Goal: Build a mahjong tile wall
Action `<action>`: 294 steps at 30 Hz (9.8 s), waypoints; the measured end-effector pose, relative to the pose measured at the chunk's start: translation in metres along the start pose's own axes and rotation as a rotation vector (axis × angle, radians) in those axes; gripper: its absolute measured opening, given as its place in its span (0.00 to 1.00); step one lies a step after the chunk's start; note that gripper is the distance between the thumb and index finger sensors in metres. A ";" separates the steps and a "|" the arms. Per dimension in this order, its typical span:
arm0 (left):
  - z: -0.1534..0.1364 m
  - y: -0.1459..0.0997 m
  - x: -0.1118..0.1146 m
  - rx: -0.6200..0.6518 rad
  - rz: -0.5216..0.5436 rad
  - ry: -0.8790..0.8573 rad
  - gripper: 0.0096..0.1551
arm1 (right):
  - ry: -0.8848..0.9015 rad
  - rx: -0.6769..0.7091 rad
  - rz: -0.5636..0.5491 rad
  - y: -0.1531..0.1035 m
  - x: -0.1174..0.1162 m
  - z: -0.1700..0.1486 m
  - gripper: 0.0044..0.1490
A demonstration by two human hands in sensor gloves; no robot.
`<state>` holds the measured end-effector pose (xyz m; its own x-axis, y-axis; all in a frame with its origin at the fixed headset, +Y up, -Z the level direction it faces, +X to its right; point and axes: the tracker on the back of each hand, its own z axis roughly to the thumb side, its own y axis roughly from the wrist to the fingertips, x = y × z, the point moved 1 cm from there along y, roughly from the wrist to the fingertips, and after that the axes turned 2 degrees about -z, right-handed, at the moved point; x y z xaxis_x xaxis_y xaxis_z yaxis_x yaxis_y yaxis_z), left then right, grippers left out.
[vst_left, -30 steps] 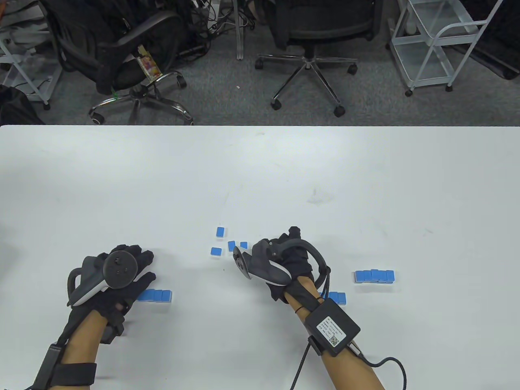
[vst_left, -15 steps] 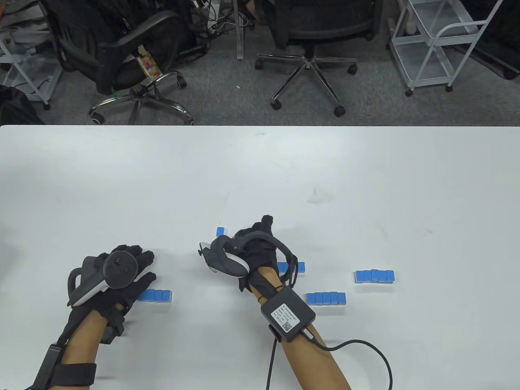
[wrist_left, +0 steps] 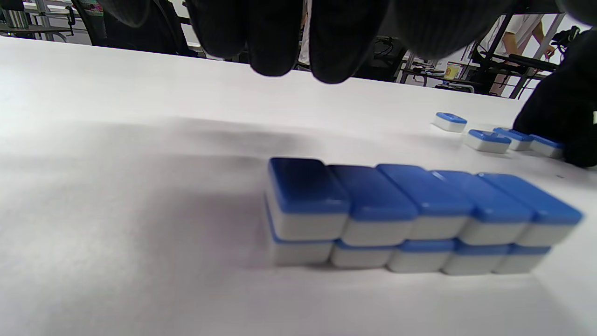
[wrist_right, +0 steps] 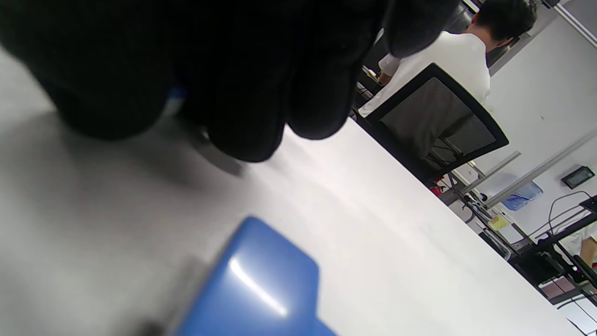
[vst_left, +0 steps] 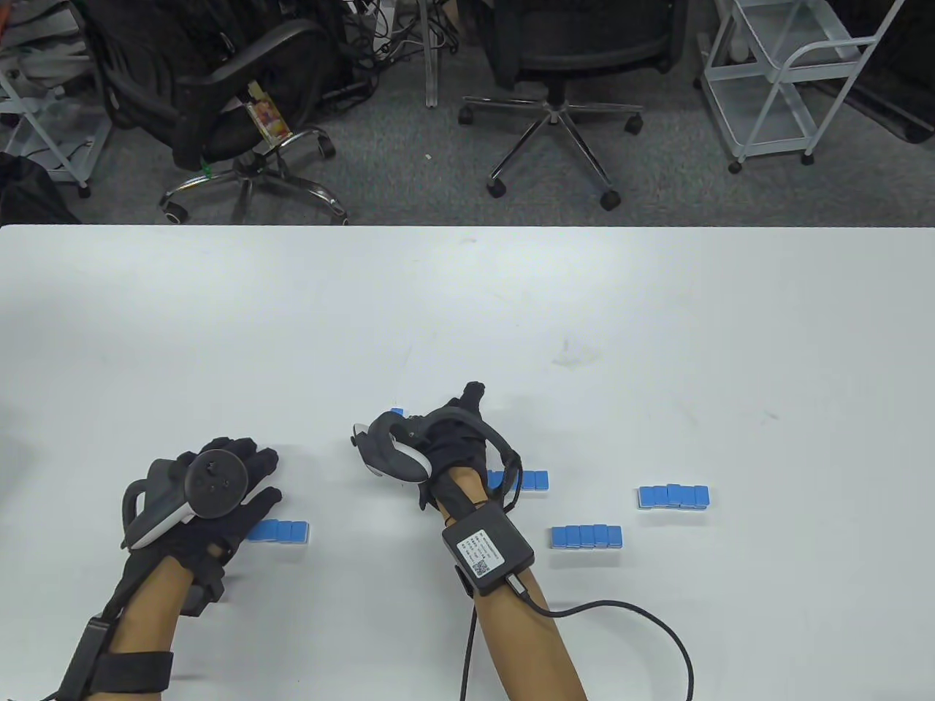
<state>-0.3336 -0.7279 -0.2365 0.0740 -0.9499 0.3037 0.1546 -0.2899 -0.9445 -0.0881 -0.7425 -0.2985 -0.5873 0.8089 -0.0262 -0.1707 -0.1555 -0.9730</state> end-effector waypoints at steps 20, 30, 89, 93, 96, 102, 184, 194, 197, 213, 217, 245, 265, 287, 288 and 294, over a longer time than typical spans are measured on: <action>0.000 0.000 0.002 -0.002 -0.009 0.002 0.37 | 0.063 0.008 -0.056 -0.007 0.003 -0.024 0.36; -0.001 0.000 0.001 -0.012 -0.006 0.005 0.37 | 0.123 -0.041 0.028 -0.050 -0.040 -0.084 0.36; -0.002 0.001 0.002 -0.012 -0.017 -0.001 0.37 | 0.069 0.067 -0.158 -0.031 0.012 -0.013 0.42; -0.003 -0.001 0.000 -0.009 -0.002 -0.009 0.37 | -0.006 0.042 -0.127 -0.011 0.015 0.018 0.45; -0.002 0.000 0.000 -0.007 -0.002 -0.006 0.37 | 0.002 -0.012 -0.084 0.007 0.012 0.027 0.46; -0.002 0.001 -0.001 -0.003 0.001 -0.009 0.37 | 0.011 0.005 -0.125 0.006 0.010 0.031 0.33; -0.004 0.001 0.002 0.002 -0.004 -0.019 0.37 | -0.091 0.156 -0.289 -0.041 0.018 0.062 0.33; -0.004 0.002 0.005 -0.003 -0.017 -0.013 0.37 | 0.070 0.141 -0.093 -0.061 0.025 0.025 0.37; -0.004 0.002 0.005 -0.003 -0.016 -0.012 0.37 | 0.066 0.163 -0.111 -0.068 0.025 0.019 0.38; -0.004 0.001 0.005 -0.013 -0.023 -0.013 0.37 | 0.312 -0.168 -0.218 -0.090 0.004 -0.131 0.37; -0.005 0.002 0.006 -0.018 -0.032 -0.015 0.37 | 0.344 -0.253 -0.114 -0.080 -0.035 -0.151 0.37; -0.005 0.002 0.004 -0.013 -0.028 -0.020 0.37 | 0.240 -0.032 -0.036 -0.067 -0.058 -0.103 0.35; -0.004 0.001 0.003 -0.010 -0.020 -0.022 0.37 | 0.377 -0.121 -0.176 -0.077 -0.025 -0.119 0.42; 0.000 0.003 0.005 0.015 -0.031 -0.016 0.37 | 0.183 -0.164 0.085 0.037 0.027 0.048 0.41; 0.001 0.003 0.005 0.016 -0.030 -0.017 0.37 | 0.169 -0.164 0.054 0.036 0.029 0.048 0.39; 0.001 0.003 0.005 0.013 -0.035 -0.019 0.37 | 0.070 -0.068 -0.030 0.022 0.036 0.053 0.35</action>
<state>-0.3321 -0.7334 -0.2374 0.0870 -0.9367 0.3391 0.1704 -0.3214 -0.9315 -0.1550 -0.7474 -0.3082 -0.5257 0.8506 -0.0104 -0.1319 -0.0935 -0.9868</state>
